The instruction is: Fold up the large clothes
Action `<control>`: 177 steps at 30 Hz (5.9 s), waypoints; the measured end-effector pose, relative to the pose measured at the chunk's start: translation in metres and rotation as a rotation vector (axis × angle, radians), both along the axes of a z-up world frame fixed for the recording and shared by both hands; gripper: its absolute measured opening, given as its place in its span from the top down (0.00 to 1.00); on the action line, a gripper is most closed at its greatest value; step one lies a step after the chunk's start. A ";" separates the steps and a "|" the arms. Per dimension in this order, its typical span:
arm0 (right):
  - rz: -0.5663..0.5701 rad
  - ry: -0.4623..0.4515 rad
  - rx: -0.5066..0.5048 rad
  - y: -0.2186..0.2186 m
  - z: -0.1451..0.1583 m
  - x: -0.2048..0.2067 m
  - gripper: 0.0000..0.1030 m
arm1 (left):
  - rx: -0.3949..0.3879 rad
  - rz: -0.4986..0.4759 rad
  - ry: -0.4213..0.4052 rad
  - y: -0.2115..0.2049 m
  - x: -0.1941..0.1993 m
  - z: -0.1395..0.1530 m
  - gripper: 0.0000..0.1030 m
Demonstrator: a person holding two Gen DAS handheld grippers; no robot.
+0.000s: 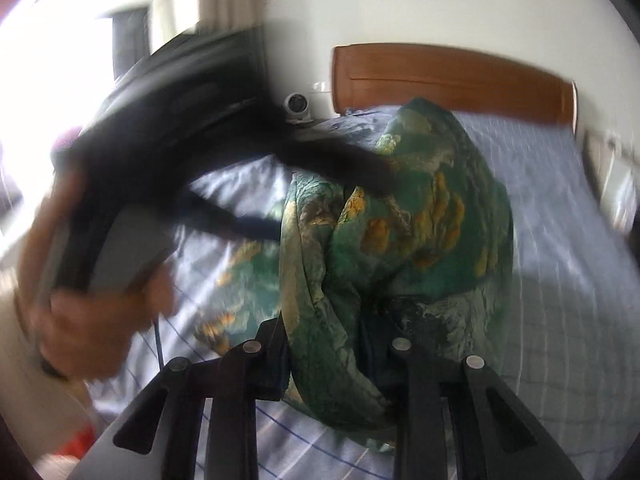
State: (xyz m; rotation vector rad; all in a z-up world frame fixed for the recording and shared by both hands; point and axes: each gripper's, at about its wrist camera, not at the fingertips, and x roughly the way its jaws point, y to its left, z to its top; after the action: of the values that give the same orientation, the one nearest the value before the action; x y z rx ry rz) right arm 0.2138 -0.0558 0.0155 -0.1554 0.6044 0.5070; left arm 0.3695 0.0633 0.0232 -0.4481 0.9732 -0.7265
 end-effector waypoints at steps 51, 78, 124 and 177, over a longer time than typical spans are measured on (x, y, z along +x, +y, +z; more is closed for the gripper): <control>0.275 0.197 0.106 0.052 -0.062 0.031 0.43 | 0.210 0.394 0.093 0.182 -0.032 -0.103 0.20; -0.020 0.189 0.294 -0.051 -0.033 0.084 0.43 | 0.414 0.508 0.084 0.143 0.019 -0.111 0.51; -0.017 0.763 0.638 -0.111 -0.162 0.163 0.00 | 0.131 0.355 0.289 0.155 0.023 -0.147 0.00; -0.311 -0.139 0.091 -0.170 0.020 -0.145 0.00 | 0.712 0.640 -0.500 -0.043 -0.243 0.028 0.00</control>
State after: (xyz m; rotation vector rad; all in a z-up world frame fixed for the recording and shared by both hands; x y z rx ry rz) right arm 0.0686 -0.2257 0.0357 -0.0091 0.4579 0.2196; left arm 0.1269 0.0198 0.0509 0.0684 0.5056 0.1144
